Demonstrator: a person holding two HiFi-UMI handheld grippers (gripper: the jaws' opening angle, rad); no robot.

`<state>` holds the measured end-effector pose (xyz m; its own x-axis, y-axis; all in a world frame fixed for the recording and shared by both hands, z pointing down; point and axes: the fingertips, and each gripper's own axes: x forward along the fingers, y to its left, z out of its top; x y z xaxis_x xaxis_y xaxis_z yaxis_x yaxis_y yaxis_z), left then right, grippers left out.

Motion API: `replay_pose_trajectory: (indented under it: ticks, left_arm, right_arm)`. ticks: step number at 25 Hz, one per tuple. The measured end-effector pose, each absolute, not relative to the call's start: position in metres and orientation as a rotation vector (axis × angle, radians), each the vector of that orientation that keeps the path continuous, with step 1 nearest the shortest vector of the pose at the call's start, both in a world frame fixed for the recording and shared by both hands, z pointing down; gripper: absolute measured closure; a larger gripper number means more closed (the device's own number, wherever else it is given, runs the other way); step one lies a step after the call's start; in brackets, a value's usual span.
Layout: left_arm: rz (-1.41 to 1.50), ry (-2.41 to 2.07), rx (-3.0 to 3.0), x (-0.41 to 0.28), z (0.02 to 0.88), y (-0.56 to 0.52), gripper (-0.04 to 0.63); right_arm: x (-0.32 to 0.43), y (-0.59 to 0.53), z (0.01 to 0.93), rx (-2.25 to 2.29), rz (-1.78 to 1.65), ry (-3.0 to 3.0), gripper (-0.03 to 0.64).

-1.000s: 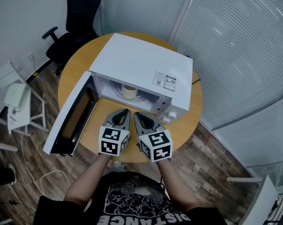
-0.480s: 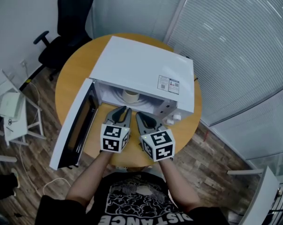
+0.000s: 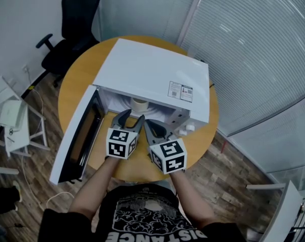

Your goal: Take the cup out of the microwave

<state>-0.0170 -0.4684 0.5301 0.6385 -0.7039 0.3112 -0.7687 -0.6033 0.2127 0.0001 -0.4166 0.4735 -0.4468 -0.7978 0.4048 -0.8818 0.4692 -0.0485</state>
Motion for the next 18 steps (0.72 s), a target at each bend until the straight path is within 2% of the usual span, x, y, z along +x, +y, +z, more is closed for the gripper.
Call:
replay_pose_trajectory:
  ticks: [18]
  left_arm:
    - [0.248,-1.199,2.506,-0.003,0.546,-0.516,0.194]
  right_arm:
    - [0.019,-0.446,0.477,1.322,0.364,-2.446,0.600]
